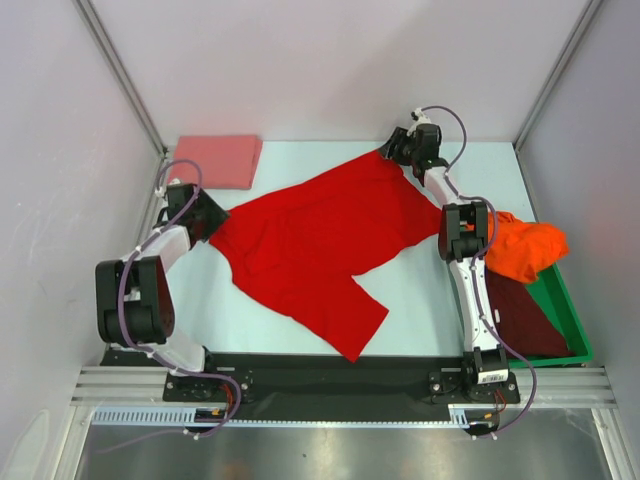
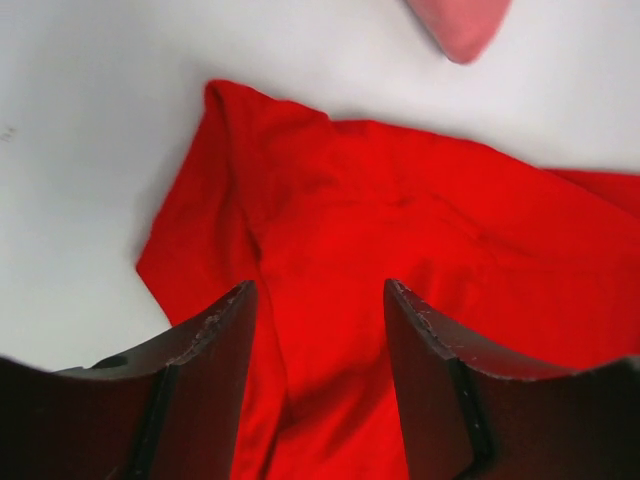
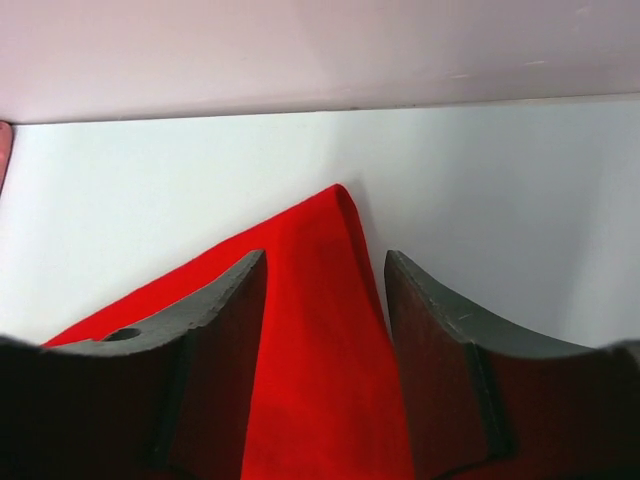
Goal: Fold and stack the t-shirts
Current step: Fold the tshirt
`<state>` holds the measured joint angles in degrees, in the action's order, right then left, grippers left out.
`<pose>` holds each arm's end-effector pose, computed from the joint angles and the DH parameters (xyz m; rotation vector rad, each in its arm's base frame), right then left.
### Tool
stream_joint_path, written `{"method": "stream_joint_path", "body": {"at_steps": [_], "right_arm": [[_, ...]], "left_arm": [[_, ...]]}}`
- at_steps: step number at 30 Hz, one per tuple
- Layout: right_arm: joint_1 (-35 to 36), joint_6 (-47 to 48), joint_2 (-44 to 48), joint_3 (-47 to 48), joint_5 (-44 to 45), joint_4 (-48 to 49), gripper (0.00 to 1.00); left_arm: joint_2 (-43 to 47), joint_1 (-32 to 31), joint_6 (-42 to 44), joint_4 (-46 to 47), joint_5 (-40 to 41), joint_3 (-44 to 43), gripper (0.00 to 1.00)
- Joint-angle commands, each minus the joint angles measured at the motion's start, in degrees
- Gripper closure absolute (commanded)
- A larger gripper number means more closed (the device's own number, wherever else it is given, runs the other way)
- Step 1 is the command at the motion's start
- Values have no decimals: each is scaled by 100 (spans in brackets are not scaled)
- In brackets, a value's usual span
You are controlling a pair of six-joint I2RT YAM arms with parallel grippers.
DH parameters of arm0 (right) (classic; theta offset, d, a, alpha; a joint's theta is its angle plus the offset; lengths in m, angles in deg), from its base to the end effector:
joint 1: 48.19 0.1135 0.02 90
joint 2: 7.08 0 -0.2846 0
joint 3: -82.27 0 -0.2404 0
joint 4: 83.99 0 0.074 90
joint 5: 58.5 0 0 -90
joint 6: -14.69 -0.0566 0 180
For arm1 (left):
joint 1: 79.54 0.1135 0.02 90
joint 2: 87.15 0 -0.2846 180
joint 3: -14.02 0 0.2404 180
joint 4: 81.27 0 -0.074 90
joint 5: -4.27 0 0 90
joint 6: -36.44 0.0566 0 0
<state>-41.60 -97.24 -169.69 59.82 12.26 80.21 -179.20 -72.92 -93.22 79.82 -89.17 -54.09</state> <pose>0.6437 0.0931 0.1320 0.0347 1.9693 0.6534 0.3437 0.0365 0.2116 -0.8931 2.1679 -0.3584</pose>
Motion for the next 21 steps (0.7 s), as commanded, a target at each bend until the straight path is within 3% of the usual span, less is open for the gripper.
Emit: {"method": "stream_joint_path", "body": {"at_steps": [1,12,17,21], "right_arm": [[27,-170,-87,334,192,328,46],[97,-575,-359,641,193,644,71],[88,-707,-368,615,298,609,64],[62,-926,-412,650,272,574,67]], "left_arm": [[529,-125,-95,67,-209,188,41],[1962,-204,230,-302,-517,812,41],[2559,-231,371,-627,-631,961,41],[2867,-239,424,-829,-693,953,41]]}}
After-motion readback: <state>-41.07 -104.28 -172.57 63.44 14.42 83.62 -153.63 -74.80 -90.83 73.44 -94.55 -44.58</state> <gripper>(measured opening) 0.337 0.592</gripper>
